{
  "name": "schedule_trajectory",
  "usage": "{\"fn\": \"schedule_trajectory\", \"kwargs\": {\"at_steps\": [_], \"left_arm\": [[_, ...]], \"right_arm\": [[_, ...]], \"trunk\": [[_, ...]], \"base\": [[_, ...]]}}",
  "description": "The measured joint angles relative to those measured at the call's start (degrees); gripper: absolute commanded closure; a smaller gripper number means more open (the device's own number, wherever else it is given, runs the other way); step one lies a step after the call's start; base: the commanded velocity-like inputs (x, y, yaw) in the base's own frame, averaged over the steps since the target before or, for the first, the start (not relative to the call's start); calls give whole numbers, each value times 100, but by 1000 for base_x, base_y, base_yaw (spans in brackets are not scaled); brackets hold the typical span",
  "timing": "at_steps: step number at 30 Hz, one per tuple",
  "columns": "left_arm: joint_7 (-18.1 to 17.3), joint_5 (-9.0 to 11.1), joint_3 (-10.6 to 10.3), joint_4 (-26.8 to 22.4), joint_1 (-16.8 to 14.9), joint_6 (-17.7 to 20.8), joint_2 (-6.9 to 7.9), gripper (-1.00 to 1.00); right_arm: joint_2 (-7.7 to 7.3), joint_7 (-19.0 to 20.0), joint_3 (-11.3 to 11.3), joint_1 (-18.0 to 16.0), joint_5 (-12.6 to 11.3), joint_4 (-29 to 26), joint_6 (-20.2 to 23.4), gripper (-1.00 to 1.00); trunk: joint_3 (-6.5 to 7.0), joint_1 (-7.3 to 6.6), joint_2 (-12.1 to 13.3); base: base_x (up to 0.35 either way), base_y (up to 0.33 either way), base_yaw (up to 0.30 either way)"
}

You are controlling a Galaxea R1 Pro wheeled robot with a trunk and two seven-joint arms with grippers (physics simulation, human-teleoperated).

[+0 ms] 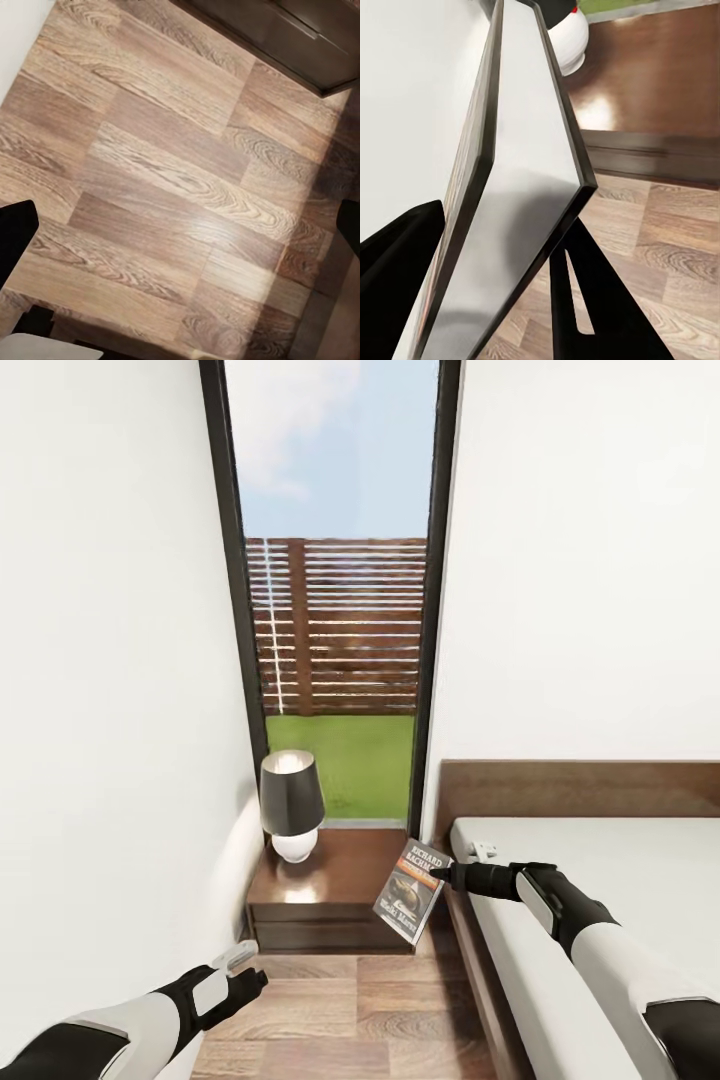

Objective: In the bedroom, move the book from the bed onto either nightstand, and place the two sandals side by side next to the bed.

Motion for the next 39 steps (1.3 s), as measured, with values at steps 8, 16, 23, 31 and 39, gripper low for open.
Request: {"fn": "schedule_trajectory", "kwargs": {"at_steps": [8,16,23,31,39], "left_arm": [[0,-2,0,0,-2,3,0,-100],[0,-2,0,0,1,4,0,-100],[0,-3,0,0,-1,4,0,-100],[0,-1,0,0,2,3,0,-100],[0,-2,0,0,1,3,0,-100]], "right_arm": [[0,0,0,0,-5,0,0,100],[0,0,1,0,1,0,0,100],[0,-1,3,0,2,1,-3,100],[0,-1,4,0,5,1,-3,100],[0,0,0,0,-3,0,0,100]], "trunk": [[0,-1,-1],[0,-3,-1],[0,-3,-1],[0,-2,-1],[0,0,0]], "base": [[53,0,0],[265,0,0],[332,0,0],[313,0,0],[138,0,0]]}}
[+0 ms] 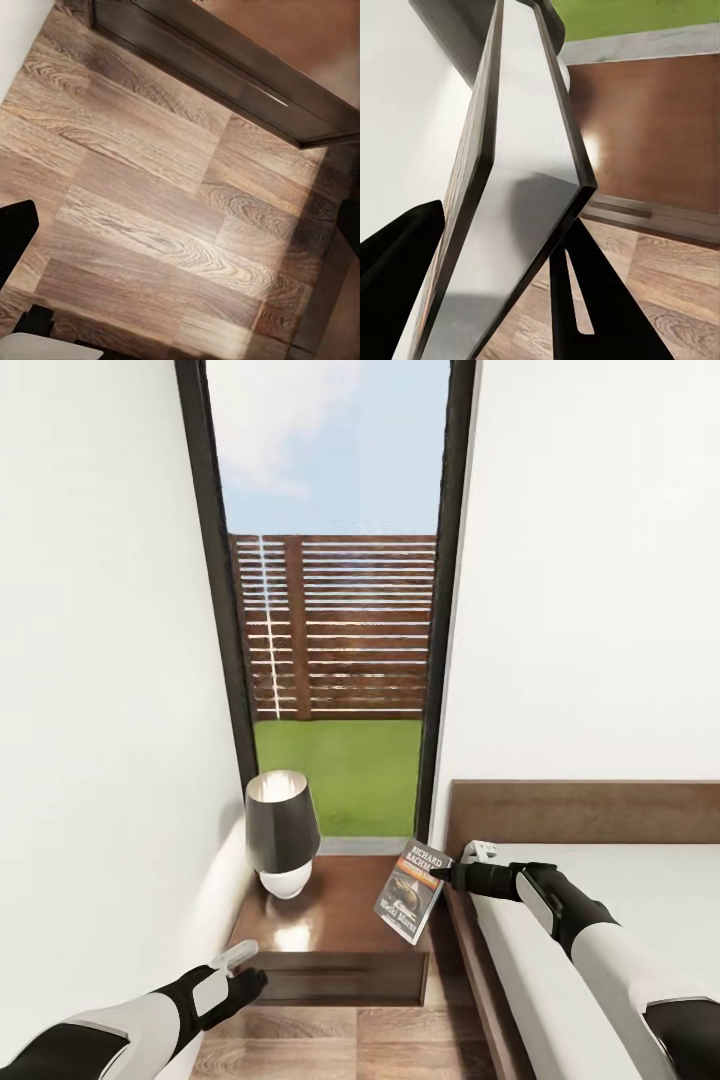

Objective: In the bedroom, move the book from the bed onto either nightstand, and place the two sandals side by side next to the bed.

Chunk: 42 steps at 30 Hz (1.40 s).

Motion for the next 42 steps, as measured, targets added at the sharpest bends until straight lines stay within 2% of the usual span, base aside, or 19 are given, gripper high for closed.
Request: {"fn": "schedule_trajectory", "kwargs": {"at_steps": [15,36,42], "left_arm": [[0,-1,0,0,2,-1,0,-100],[0,-4,0,0,3,1,8,-100],[0,-17,-2,0,85,1,1,-100]], "right_arm": [[0,0,0,0,-5,0,0,100],[0,9,-2,0,-5,-1,6,100],[0,17,-18,0,-11,0,71,100]], "trunk": [[0,-1,-1],[0,0,0],[0,0,0]], "base": [[151,0,0],[8,0,0],[0,0,0]]}}
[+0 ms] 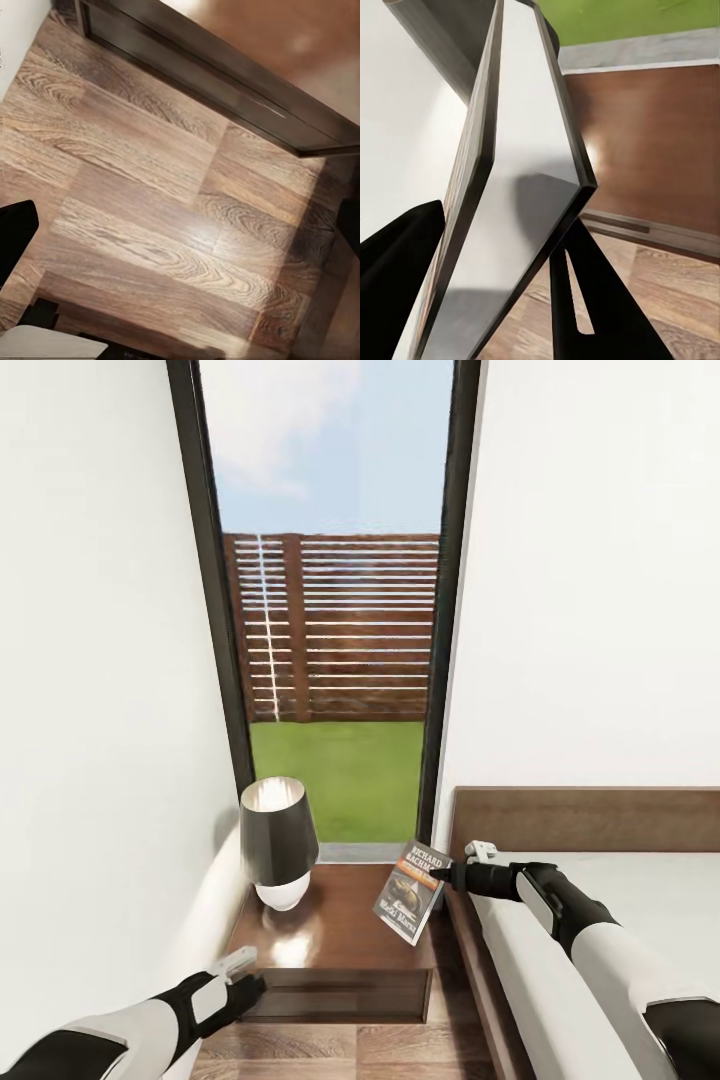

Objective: In the bedroom, move the book from the bed onto either nightstand, and place the two sandals side by side next to the bed.

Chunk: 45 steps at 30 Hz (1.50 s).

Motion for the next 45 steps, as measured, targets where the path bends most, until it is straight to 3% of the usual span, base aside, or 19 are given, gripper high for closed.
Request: {"fn": "schedule_trajectory", "kwargs": {"at_steps": [9,12,13,14,16,17,21,25,27,32,33,45], "left_arm": [[5,-16,-13,1,169,7,-52,-100],[4,-24,-22,-3,267,14,-96,-100],[5,-27,-24,-3,292,12,-104,-100],[4,-74,-29,-3,375,9,-141,-100],[2,-121,-31,-4,417,8,-162,-100],[0,-179,-31,-4,456,7,-176,-100],[-1,-312,-33,-4,523,6,-196,-100],[-2,-443,-33,-4,565,6,-213,-100],[-3,-504,-33,-4,593,4,-310,-100],[-3,-523,-34,-4,611,1,-349,-100],[-3,-553,-34,-3,622,-1,-360,-100],[-3,-594,-33,-3,631,-3,-375,-100]], "right_arm": [[0,-10,-39,-4,-25,0,527,100],[1,-43,-217,-8,-80,-1,802,100],[1,-57,-305,-8,-108,-1,851,100],[-4,-184,-768,-12,-238,-4,952,100],[-4,-329,-1014,-10,-263,6,993,100],[-4,-519,-1266,-11,-288,32,1036,100],[32,-985,-1687,-12,-323,136,1191,100],[170,-1463,-1972,-15,-367,250,1324,100],[245,-1706,-2250,-17,-711,389,1387,100],[260,-1761,-2481,-17,-1104,635,1396,100],[277,-1777,-2561,-16,-1353,778,1400,100],[348,-1781,-2608,-17,-1560,889,1399,100]], "trunk": [[0,0,0],[0,0,0],[0,0,0],[1,0,0],[0,0,0],[0,0,0],[0,0,0],[0,0,0],[0,0,0],[0,0,0],[0,0,0],[0,0,1]], "base": [[0,0,0],[0,0,0],[0,0,0],[0,0,0],[0,0,0],[0,0,0],[0,0,0],[0,0,0],[0,0,0],[0,0,0],[6,0,0],[143,60,0]]}}
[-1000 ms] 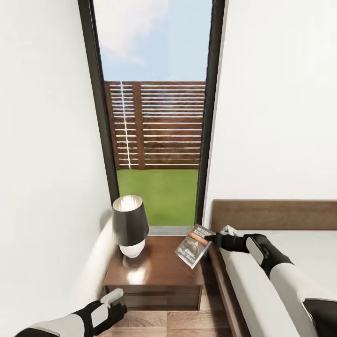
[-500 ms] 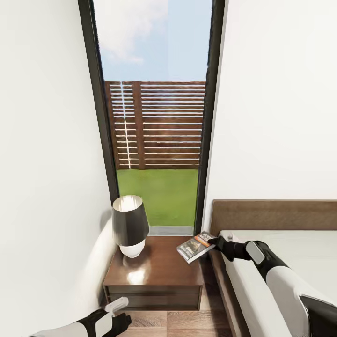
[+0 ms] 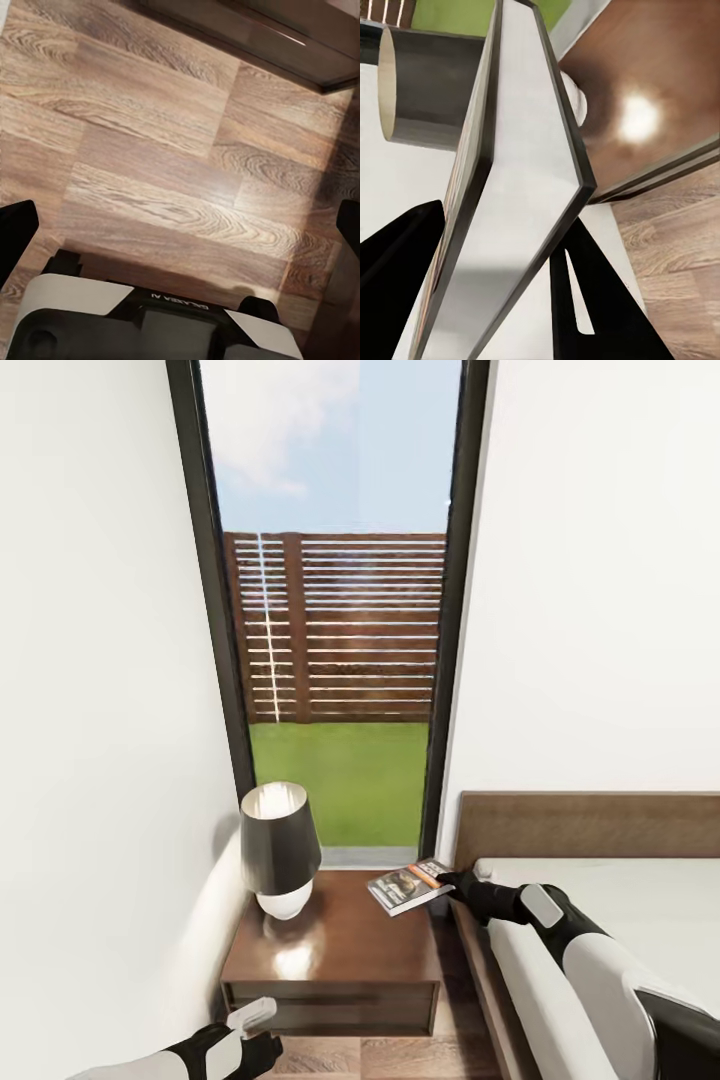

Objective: In the bedroom, move the book from the bed onto either nightstand, and place the two sandals side by side next to the bed.

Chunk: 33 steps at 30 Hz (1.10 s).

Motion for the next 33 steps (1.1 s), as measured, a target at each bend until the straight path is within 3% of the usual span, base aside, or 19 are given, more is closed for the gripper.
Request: {"fn": "schedule_trajectory", "kwargs": {"at_steps": [7,28,32,33], "left_arm": [[0,-1,0,0,0,0,-1,-100],[0,-1,0,0,0,-2,-76,-100],[0,-1,0,0,0,-1,-90,-100],[0,-1,0,0,0,-2,-93,-100]], "right_arm": [[232,3,3,0,-13,-3,-40,100],[363,36,45,0,40,-5,-279,100],[363,37,151,0,56,-14,-283,100],[360,37,294,0,61,-22,-284,100]], "trunk": [[0,1,0],[0,1,-1],[-53,66,-119],[-71,88,-159]], "base": [[20,9,0],[1,0,0],[0,0,0],[0,0,0]]}}
